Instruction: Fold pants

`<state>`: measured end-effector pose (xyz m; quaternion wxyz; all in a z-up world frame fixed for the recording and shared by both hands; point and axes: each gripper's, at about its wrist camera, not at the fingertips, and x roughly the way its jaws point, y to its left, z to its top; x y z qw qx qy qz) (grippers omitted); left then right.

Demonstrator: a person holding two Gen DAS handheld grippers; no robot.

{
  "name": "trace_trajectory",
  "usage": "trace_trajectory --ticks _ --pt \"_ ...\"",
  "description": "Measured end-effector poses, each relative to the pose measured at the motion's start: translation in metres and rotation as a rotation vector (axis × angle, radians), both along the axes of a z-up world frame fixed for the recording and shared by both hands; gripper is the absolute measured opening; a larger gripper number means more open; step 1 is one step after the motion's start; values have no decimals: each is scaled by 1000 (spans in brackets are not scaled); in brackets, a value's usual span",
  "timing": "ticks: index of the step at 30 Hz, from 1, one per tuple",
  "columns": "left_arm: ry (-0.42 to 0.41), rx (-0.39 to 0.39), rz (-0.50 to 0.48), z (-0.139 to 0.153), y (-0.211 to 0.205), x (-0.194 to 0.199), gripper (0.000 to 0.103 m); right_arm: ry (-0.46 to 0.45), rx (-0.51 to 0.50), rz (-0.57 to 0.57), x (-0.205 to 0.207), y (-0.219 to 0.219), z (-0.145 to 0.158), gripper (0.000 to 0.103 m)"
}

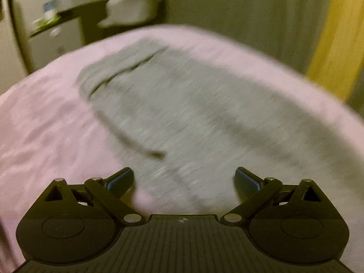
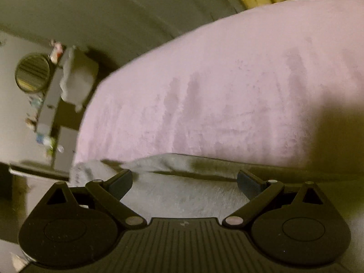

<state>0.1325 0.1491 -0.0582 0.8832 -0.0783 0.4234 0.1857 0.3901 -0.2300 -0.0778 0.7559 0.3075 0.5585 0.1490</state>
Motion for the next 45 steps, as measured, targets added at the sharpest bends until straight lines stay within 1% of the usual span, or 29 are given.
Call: trace_trajectory --ticks 1,2,3,4,6,7,9,11,12,15,18,20,22,25,26,28,31,32,33,34,35,36,37,38,39,41,43,45 --pt "31 10 27 -5 4 4 102 12 -20 17 3 0 -1 98" --pt "35 5 30 -7 5 5 102 29 -22 37 6 4 -4 98" --pt "37 24 27 -9 4 6 102 48 -5 57 7 3 -8 98" --pt "37 49 23 -9 1 7 102 70 18 71 9 4 -11 98" --pt "35 98 33 -7 -4 7 103 85 83 97 9 5 -11 98" --pt "34 104 44 -7 -2 7 103 94 130 113 9 6 -11 98" --pt "34 96 58 -8 3 8 103 130 214 147 12 10 -11 98" --pt "37 89 60 -10 5 11 103 147 258 183 15 15 -13 98" --pt "40 87 61 -10 5 13 103 165 265 194 18 19 -13 98" --pt "39 79 63 -10 7 13 103 222 289 196 31 31 -27 99" --pt "37 66 66 -7 4 6 103 249 308 190 42 47 -33 99" --pt "38 59 67 -8 5 6 103 253 293 203 49 57 -32 99" --pt "36 49 69 -9 7 6 103 237 241 239 51 66 -27 98" --pt "34 37 72 -10 10 6 103 213 101 247 37 57 -12 98" --pt "34 34 73 -11 10 6 103 197 56 248 30 56 -6 98" --pt "33 27 75 -12 11 6 103 145 13 252 13 55 5 98" --pt "32 16 80 -13 12 7 103 11 -51 281 -15 57 20 98" --pt "32 15 81 -13 12 7 103 -52 -90 298 -27 61 24 98" --pt "32 15 81 -13 12 7 103 -103 -123 314 -36 63 25 95" --pt "31 14 82 -14 12 7 103 -152 -172 321 -45 67 26 91" --pt "31 13 82 -14 12 7 103 -190 -215 318 -53 70 25 81" --pt "32 12 83 -14 12 7 103 -217 -256 314 -60 73 23 65" --pt "32 12 84 -14 12 7 103 -243 -297 304 -67 74 22 56" --pt "32 13 84 -14 11 7 103 -263 -322 284 -71 74 23 45" --pt "32 14 84 -14 11 7 103 -288 -330 277 -76 71 25 41" --pt "32 13 84 -14 11 7 103 -338 -345 285 -86 71 29 40" --pt "32 13 84 -14 11 7 103 -402 -391 339 -99 78 32 39" --pt "34 13 85 -14 11 7 103 -415 -433 395 -107 86 27 35"
